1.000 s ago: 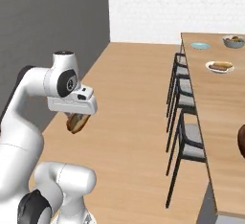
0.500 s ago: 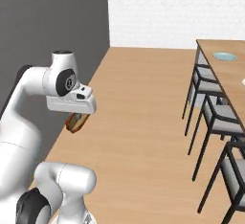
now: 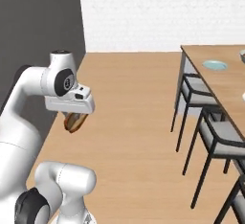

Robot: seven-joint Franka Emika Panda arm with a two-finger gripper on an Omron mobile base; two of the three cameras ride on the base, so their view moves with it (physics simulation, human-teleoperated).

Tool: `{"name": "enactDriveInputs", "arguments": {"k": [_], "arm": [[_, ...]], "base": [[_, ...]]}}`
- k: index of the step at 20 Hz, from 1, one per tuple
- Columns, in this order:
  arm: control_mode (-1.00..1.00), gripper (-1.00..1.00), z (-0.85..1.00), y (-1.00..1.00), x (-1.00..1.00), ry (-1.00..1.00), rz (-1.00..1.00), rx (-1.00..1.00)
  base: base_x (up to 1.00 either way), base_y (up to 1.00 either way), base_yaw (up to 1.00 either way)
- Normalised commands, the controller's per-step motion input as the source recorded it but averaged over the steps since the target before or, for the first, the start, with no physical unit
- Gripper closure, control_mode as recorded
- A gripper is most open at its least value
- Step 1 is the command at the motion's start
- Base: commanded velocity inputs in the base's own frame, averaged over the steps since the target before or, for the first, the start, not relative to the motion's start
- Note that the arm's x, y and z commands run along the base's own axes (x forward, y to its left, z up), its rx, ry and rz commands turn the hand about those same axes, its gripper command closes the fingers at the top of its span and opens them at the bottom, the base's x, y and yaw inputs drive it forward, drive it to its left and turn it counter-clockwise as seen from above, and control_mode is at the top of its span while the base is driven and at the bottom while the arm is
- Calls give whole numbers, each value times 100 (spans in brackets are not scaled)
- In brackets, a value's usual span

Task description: Place one bun and one sausage from the bowl on each plate.

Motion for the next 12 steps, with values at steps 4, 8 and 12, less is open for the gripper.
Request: {"name": "enactDriveInputs", "arguments": {"k": [4,8,12], "arm": [[100,100,0,0,0,0,0,0],[100,100,0,0,0,0,0,0],[100,100,0,0,0,0,0,0]], "base": [[100,70,-53],[71,91,-52],[67,100,-54]]}}
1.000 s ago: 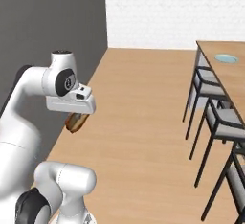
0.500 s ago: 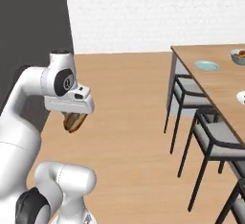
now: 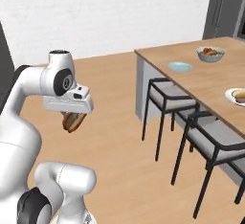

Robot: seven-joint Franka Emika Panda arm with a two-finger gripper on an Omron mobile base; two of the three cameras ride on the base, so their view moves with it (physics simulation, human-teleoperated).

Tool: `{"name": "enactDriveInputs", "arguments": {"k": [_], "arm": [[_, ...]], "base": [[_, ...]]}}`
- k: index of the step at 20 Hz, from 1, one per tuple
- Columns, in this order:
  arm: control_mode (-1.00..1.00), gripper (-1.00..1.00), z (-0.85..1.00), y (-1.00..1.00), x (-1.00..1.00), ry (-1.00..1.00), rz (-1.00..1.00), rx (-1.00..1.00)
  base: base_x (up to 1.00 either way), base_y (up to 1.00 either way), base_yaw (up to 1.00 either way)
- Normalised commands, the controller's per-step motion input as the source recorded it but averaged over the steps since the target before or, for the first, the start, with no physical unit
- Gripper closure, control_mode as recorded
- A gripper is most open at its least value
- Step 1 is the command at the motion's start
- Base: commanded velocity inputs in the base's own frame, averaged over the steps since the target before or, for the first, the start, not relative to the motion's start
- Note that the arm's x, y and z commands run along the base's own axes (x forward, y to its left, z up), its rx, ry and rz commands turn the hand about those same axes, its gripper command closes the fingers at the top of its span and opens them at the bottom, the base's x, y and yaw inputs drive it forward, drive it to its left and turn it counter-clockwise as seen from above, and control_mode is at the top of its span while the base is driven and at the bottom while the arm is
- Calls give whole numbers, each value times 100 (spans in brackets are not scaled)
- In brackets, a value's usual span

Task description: Place one bun and one sausage from the bowl on each plate.

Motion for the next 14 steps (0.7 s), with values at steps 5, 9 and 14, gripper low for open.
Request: {"name": "enactDriveInputs", "arguments": {"k": [5,9,14], "arm": [[100,100,0,0,0,0,0,0],[100,100,0,0,0,0,0,0],[100,100,0,0,0,0,0,0]], "base": [[72,100,-54],[77,100,-53],[83,100,-54]]}}
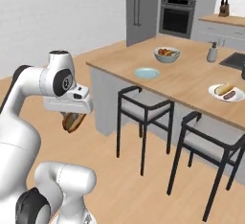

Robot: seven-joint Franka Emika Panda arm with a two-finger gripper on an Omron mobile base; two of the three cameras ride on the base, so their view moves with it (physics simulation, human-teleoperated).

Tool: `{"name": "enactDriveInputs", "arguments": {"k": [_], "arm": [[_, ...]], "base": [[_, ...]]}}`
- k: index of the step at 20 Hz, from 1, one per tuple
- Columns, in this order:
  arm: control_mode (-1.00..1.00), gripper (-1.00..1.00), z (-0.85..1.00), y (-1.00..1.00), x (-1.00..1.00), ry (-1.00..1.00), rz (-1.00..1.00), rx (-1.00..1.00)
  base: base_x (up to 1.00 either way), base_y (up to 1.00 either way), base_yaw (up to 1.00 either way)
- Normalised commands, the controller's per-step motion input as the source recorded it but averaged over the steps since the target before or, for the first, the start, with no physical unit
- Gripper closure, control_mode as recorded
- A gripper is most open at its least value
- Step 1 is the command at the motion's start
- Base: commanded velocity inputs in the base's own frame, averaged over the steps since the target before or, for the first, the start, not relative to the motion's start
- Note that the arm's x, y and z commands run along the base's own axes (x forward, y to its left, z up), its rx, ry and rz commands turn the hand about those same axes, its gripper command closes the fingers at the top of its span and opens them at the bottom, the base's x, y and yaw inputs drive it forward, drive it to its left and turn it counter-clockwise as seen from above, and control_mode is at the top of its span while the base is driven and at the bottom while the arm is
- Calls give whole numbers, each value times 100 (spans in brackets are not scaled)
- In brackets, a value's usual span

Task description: Place one bun and one sausage from the bowl on each plate.

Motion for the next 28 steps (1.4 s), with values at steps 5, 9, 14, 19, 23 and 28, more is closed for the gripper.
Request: {"name": "enactDriveInputs", "arguments": {"k": [5,9,14,19,23,28], "arm": [[100,100,0,0,0,0,0,0],[100,100,0,0,0,0,0,0],[100,100,0,0,0,0,0,0],[100,100,0,0,0,0,0,0],[100,100,0,0,0,0,0,0],[100,100,0,0,0,0,0,0]], "base": [[79,100,-53],[80,100,-51],[82,100,-50],[77,69,-45],[77,23,-36],[71,0,-16]]}}
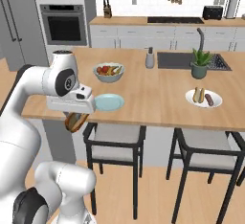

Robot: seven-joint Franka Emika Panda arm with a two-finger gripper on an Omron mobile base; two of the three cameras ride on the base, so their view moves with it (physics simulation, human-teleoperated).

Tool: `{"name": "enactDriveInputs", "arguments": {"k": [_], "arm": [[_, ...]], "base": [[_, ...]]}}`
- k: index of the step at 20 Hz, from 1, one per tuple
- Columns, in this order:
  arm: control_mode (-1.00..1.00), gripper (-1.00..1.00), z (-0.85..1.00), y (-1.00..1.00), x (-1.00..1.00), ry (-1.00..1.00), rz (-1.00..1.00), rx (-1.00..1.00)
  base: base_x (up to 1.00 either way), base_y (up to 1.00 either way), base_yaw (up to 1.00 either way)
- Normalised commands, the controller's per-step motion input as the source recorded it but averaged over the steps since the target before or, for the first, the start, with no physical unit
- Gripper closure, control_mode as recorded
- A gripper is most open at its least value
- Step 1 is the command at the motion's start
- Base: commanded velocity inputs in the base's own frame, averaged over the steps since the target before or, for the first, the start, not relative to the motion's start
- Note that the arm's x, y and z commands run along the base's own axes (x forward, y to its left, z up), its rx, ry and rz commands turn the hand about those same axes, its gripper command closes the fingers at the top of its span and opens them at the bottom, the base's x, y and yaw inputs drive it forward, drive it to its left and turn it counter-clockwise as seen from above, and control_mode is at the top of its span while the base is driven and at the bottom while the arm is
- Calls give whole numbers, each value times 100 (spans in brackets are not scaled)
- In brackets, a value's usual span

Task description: Place one bun and one sausage from the bowl on each plate.

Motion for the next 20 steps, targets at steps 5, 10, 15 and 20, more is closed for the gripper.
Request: {"name": "enactDriveInputs", "arguments": {"k": [5,10,15,20], "arm": [[100,100,0,0,0,0,0,0],[100,100,0,0,0,0,0,0],[-100,100,-3,-6,15,0,1,1],[-100,100,-19,-43,97,1,1,6]], "base": [[59,-9,1],[63,-17,10],[52,-17,6],[0,0,0]]}}
